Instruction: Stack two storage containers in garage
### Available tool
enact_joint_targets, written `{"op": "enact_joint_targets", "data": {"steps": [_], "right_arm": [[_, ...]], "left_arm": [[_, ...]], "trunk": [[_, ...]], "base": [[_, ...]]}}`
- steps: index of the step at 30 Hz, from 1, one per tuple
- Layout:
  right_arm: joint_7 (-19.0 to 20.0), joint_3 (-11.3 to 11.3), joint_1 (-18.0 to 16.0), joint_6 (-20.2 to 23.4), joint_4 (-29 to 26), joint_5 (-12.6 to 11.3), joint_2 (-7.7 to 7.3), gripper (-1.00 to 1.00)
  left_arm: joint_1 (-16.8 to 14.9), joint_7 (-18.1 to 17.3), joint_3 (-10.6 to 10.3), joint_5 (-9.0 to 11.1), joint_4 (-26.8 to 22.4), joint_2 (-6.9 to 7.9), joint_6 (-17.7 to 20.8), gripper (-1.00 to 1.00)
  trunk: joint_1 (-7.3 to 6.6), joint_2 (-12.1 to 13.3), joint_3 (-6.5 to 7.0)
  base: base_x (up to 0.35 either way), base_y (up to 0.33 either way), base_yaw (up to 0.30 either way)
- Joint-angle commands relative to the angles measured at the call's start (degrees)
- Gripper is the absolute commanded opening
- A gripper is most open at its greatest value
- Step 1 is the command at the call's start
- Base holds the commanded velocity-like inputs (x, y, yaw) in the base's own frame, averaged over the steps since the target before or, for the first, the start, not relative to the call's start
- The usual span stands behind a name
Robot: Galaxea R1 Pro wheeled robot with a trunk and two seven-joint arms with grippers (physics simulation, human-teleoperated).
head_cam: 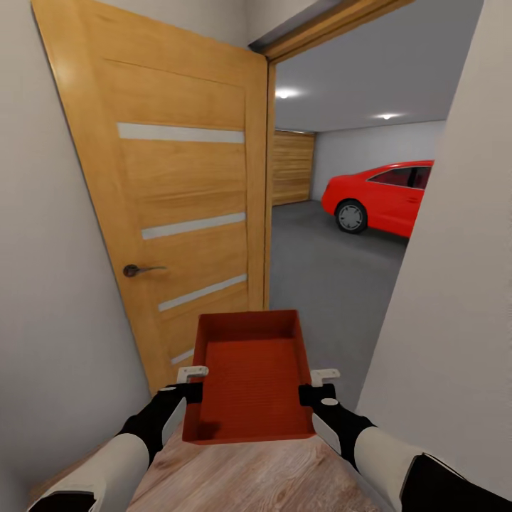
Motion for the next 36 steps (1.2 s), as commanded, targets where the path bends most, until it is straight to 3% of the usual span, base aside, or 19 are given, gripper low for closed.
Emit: {"op": "enact_joint_targets", "data": {"steps": [1,23,36], "right_arm": [[-0.75,-0.74,-0.09,-0.20,-0.09,-0.06,-0.32,-1.00],[-0.75,-0.74,-0.09,-0.20,-0.09,-0.08,-0.32,-1.00],[-0.75,-0.74,-0.10,-0.20,-0.09,-0.08,-0.32,-1.00]], "left_arm": [[0.00,0.71,-0.48,0.15,-0.09,0.90,0.41,-1.00],[0.00,0.70,-0.55,0.15,-0.09,0.85,0.41,-1.00],[0.00,0.71,-0.55,0.15,-0.09,0.88,0.38,-1.00]], "trunk": [[0.04,-0.14,-0.13],[0.04,-0.14,-0.13],[0.04,-0.14,-0.13]], "base": [[0.000,0.000,-0.152],[0.001,0.000,-0.043],[0.109,0.000,0.000]]}}
